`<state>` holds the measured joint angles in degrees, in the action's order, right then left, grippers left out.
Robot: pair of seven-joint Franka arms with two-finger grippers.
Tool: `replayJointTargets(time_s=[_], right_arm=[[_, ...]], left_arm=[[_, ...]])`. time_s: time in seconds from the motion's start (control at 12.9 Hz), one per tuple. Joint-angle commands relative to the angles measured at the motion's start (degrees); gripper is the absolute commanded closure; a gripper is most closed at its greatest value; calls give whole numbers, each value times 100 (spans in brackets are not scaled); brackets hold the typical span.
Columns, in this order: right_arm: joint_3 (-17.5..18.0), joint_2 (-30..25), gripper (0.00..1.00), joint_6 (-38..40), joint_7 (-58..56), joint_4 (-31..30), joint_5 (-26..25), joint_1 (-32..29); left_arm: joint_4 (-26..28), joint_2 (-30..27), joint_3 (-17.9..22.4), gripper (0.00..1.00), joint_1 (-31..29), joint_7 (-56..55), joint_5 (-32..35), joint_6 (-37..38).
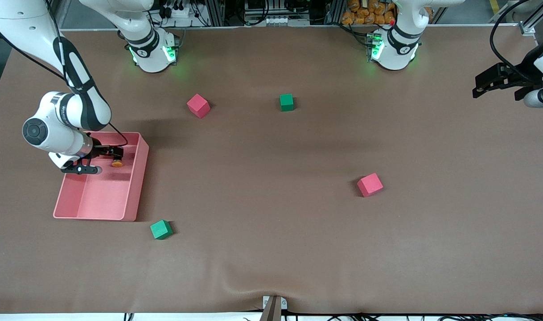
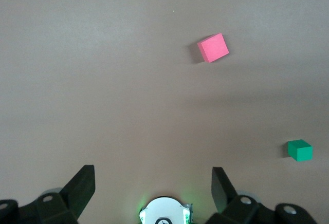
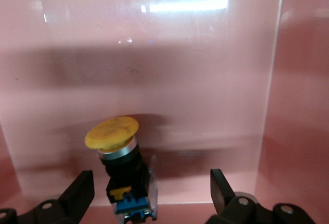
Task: Place and upright button with both arms
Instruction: 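Grasp the yellow button with the right gripper and lift it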
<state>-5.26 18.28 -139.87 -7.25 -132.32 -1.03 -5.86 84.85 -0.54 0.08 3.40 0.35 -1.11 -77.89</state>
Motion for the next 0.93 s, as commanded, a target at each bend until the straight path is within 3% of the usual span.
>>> replayJointTargets(time_s=[0.0,0.16,0.23,0.39,0.47,0.86], right_arm=[[42,-114,0,-93,-48,-189,156,6],[42,-105,0,-93,-48,-198,165,58],[42,-105,5,-85,-48,-198,165,102],[42,-9,84,-102,-57,-171,165,120],[42,0,100,-102,-57,-163,165,120],[42,-60,100,-24,-145,21,165,216]], left_arm=[[-56,1,-17,0,-14,-35,23,90],[-56,1,-17,0,-6,-35,23,90],[-56,10,-17,0,-14,-26,23,90],[-56,10,-26,0,-14,-17,23,90],[-56,10,-26,0,-14,-17,23,90],[-65,1,-25,0,-14,1,23,90]])
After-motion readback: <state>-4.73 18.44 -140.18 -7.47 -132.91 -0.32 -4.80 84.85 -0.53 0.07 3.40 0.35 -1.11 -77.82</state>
